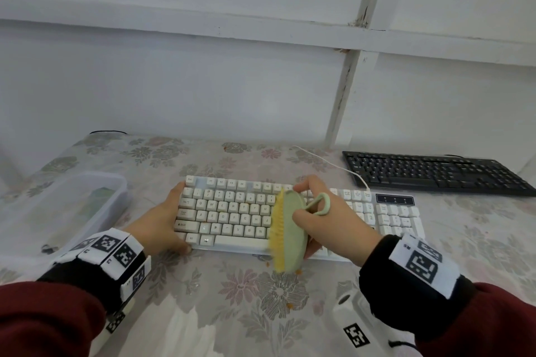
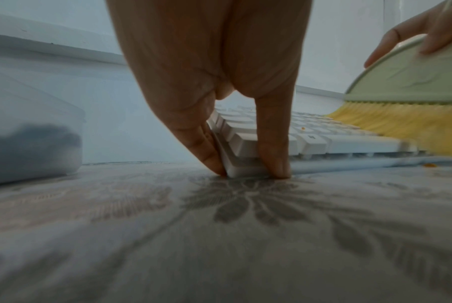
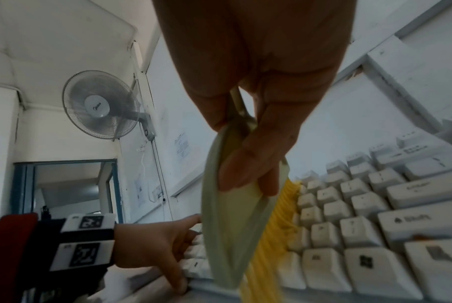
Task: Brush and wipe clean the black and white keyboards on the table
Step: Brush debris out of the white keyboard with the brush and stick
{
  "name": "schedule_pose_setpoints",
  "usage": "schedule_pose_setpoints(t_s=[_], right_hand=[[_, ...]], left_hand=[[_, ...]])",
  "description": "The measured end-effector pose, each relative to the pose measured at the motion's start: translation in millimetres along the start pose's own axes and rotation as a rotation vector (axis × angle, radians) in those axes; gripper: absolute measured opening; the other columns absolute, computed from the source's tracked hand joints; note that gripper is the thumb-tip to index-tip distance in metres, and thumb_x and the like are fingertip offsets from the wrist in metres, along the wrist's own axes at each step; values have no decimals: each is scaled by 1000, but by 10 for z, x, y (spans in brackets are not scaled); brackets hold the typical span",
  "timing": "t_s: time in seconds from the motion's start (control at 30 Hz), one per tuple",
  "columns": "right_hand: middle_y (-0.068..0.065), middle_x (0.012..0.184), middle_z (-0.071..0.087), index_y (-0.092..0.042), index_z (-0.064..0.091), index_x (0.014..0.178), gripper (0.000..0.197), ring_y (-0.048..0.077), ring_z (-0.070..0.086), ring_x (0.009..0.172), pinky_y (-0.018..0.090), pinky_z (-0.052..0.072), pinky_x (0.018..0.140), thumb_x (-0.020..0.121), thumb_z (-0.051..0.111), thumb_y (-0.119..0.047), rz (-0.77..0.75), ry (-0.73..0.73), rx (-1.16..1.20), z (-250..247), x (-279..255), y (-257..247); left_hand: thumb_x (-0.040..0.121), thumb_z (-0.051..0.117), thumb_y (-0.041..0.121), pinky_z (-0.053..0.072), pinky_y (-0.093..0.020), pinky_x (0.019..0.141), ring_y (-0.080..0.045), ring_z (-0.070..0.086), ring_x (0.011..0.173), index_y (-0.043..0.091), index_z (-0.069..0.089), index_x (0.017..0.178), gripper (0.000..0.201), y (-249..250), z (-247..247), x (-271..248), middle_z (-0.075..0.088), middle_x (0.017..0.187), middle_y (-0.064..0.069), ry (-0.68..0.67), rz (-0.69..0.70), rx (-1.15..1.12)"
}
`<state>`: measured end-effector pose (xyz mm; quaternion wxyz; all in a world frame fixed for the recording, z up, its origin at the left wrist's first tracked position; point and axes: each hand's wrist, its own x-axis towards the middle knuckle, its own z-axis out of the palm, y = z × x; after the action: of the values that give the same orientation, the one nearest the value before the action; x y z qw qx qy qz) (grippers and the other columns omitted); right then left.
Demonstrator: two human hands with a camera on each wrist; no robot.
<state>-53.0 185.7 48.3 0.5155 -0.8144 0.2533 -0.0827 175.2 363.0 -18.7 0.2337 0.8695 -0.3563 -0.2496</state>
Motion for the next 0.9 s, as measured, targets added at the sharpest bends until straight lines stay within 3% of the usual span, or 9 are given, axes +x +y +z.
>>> schedule_pose_setpoints(t_s=[0.1,0.23,0.4,0.53,0.63,0.7,0.8,0.9], right_hand=[[28,89,60,-22,45,108,25,42,66,71,49,59,59,87,48,-9,22,-69,-19,-28,-77,-50],[14,82,63,-20,48,109,24,24,65,58,38,58,53,89,48,-6,-43,10,54,-118,-38,-243],[19,98,64,-22,42,114,28,33,70,75,41,60,56,90,46,-8,-111,147,23,-95,208,-363],[19,99,61,-20,40,112,25,30,67,72,36,59,52,91,46,-8,-40,91,-12,32,222,-269],[12,84,57,-17,40,111,23,24,63,59,38,59,54,90,46,-8,-16,18,-39,78,116,-174],[14,81,55,-16,41,110,23,29,62,60,44,60,58,90,47,-8,-1,-49,-50,80,37,-134],[22,91,59,-18,42,108,22,39,65,66,45,59,59,89,48,-9,31,-106,-58,43,-51,-158],[15,84,61,-20,46,106,21,25,64,55,37,58,51,88,49,-8,-1,-29,9,-30,-28,-221]], left_hand=[[64,82,12,42,-25,95,-13,51,103,32,-15,145,127,7,2,-7,50,133,-2,-2,0,4],[66,81,11,40,-22,91,-12,50,100,31,-15,145,126,34,6,-17,51,130,-1,-4,0,10],[65,81,13,41,-22,90,-13,52,101,31,-15,146,126,16,5,-18,51,130,0,1,-2,9],[64,81,11,44,-21,87,-13,55,101,33,-11,146,126,3,13,-11,54,123,2,2,14,-11],[63,81,10,44,-19,82,-12,57,99,34,-10,145,125,-8,13,1,54,116,5,-1,18,-29],[64,81,10,43,-18,80,-11,56,99,33,-10,145,124,3,12,1,53,114,6,1,20,-25],[65,80,10,41,-16,77,-10,55,96,33,-11,145,122,26,6,-17,52,112,7,3,20,-12],[65,80,9,42,-17,79,-10,55,97,33,-11,145,123,31,8,-24,52,111,7,4,17,-7]])
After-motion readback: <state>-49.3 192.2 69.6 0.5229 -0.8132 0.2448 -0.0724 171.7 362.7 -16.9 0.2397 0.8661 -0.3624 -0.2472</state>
